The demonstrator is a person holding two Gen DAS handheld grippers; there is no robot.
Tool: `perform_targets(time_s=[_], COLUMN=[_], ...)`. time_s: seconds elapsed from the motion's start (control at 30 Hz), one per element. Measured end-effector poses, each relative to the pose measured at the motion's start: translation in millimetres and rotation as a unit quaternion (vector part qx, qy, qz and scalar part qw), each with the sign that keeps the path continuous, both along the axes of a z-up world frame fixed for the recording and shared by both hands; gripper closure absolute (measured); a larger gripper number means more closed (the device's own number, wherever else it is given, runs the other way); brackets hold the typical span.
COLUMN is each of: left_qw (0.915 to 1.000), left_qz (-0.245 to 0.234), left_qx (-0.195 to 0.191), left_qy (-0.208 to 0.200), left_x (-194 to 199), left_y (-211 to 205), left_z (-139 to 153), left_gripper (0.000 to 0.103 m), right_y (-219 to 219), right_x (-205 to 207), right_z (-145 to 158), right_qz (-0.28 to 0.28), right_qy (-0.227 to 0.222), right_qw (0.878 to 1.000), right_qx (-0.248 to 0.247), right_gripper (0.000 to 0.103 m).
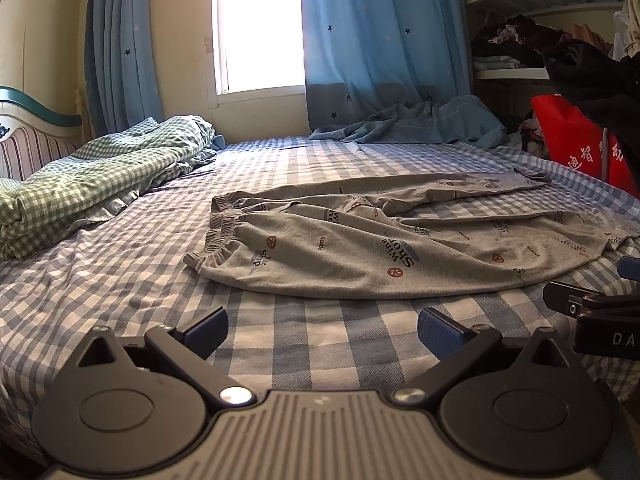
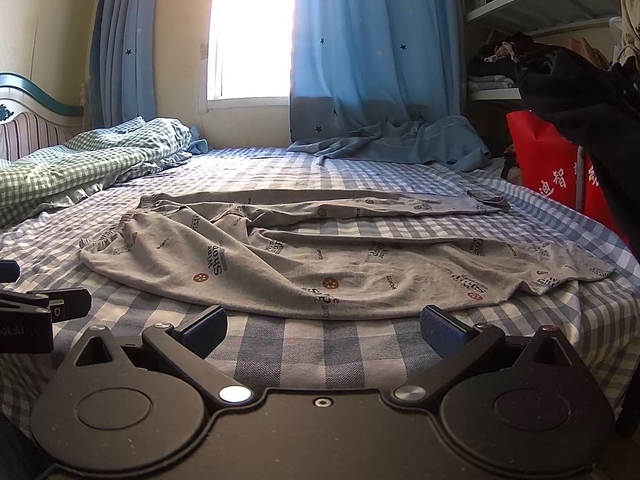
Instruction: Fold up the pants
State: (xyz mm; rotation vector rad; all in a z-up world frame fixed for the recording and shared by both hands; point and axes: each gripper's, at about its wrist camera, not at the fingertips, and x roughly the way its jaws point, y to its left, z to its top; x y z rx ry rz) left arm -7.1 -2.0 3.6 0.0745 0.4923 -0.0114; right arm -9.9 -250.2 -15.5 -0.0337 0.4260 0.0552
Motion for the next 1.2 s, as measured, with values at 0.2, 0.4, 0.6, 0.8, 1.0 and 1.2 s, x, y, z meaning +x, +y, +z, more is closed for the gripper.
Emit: perform_targets(time_s=[0.2,0.4,0.6,0.8,1.0,1.2], left_qw=[1.0,1.0,1.0,1.0,1.0,0.9998], left_qz=[0.0,0.0,-0.001,-0.001,-0.002,-0.003], left_qx=[0.001,0.001,0.002,0.003,0.005,-0.004], left_qy=[0.0,0.001,0.002,0.004,0.008,0.018], left_x=[0.0,0.0,0.6,1.3,2.9,6.4], left_y=[-0.1,-0.2,-0.5,-0.8,0.2,2.1], left_z=[-0.2,-1.3,-3.0,-4.6,-6.6,-9.5], left_gripper=[0.0,0.0,0.0,0.0,0.0,0.0], right_y=[-0.5,-0.1,-1.0,-0.9,0.3,-1.2], right_x=[0.1,0.0,0.6,1.0,0.1,4.8], right_z=[0.0,0.0,-0.1,-1.1,-3.7,-9.3], right_qz=[0.0,0.0,0.0,0.001,-0.001,-0.002], right_qy=[0.0,0.001,0.002,0.003,0.005,0.011], right_qw=[1.0,1.0,1.0,1.0,1.0,1.0], right_qx=[0.001,0.001,0.002,0.002,0.005,0.008], right_gripper=[0.001,0.001,0.001,0.001,0.001,0.001])
